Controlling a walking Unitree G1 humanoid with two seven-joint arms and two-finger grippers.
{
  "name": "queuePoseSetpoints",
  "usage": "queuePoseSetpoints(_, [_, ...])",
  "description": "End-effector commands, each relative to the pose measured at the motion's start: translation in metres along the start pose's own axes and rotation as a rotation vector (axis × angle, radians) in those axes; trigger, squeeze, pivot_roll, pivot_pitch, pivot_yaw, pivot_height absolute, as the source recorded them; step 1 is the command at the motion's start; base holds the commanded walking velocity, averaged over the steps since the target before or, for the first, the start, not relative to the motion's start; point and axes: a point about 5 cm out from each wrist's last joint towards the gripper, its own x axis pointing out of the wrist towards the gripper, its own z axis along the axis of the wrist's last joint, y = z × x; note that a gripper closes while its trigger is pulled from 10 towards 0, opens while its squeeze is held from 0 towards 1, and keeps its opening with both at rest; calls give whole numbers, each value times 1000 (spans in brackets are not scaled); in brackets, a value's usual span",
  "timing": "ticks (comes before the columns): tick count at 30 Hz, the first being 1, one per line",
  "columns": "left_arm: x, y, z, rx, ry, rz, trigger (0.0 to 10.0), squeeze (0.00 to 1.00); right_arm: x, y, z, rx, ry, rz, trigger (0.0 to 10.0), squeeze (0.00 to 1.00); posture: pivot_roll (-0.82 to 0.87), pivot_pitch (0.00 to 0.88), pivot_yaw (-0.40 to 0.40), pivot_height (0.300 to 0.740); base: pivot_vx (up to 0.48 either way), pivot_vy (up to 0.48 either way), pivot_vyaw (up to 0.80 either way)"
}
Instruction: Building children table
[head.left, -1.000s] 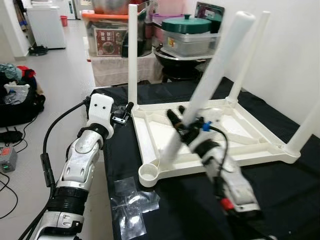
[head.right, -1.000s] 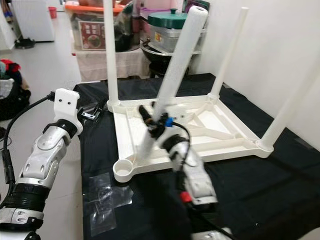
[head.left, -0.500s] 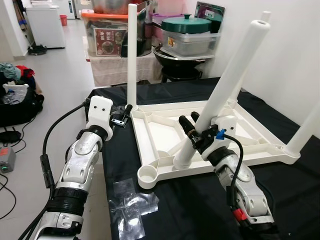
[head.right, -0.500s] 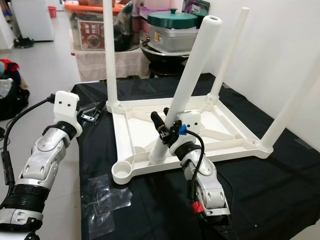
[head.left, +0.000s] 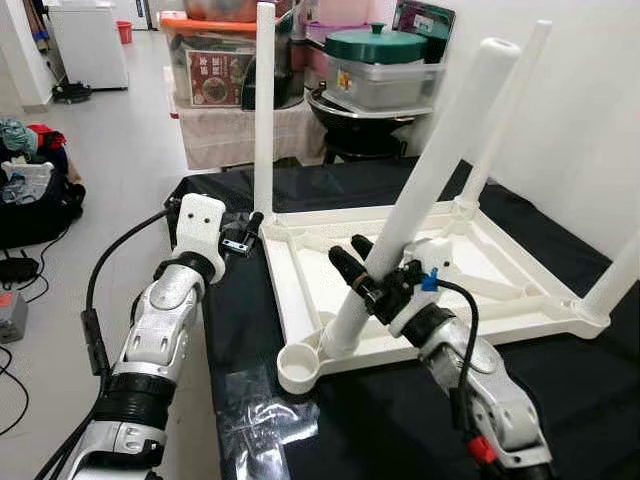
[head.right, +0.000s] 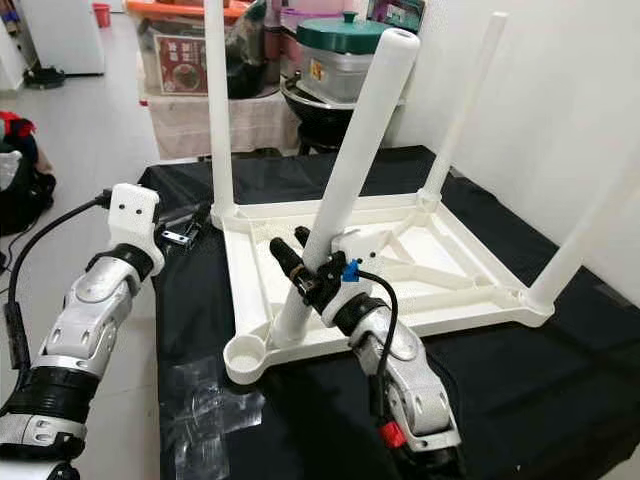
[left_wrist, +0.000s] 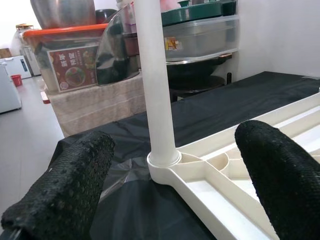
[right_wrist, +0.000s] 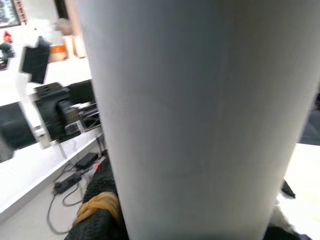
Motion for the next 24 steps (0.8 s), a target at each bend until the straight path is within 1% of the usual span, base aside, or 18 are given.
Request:
queuePoseSetpoints(1, [1,-1,-3,6,19,-6,10000,0,-17,7,-56,149,285,29,0,0,95,0,-86,740,0,0,0])
queuePoseSetpoints(2, [1,-2,-5,6,27,-6,10000,0,-32,3,-57,133,337,71,0,0,75,0,-84,740,0,0,0])
queuePoseSetpoints(3, [1,-2,-5,6,27,-6,10000,0,-32,3,-57,133,337,71,0,0,75,0,-84,740,0,0,0])
queuePoseSetpoints(6, [1,-5,-10,4,44,-14,10000,0,-65,-8,-55,108,466,153,0,0,70,0,-85,740,0,0,0])
queuePoseSetpoints(9, [1,-6,-10,4,45,-17,10000,0,-70,-9,-55,107,485,165,0,0,69,0,-84,740,0,0,0])
queuePoseSetpoints(12, [0,-5,-11,6,50,-21,10000,0,-87,-7,-50,109,538,228,0,0,62,0,-80,740,0,0,0])
queuePoseSetpoints(20, [0,-5,-11,6,50,-21,10000,0,-87,-7,-50,109,538,228,0,0,62,0,-80,740,0,0,0])
queuePoseSetpoints(21, [0,-4,-12,8,53,-21,10000,0,-94,-7,-49,108,558,241,0,0,59,0,-79,740,0,0,0])
queuePoseSetpoints(22, [0,-4,-12,8,53,-21,10000,0,-94,-7,-49,108,558,241,0,0,59,0,-79,740,0,0,0])
queuePoseSetpoints(24, [2,-6,-11,15,50,-37,10000,0,-98,-14,-34,63,547,247,0,0,51,0,-62,740,0,0,0])
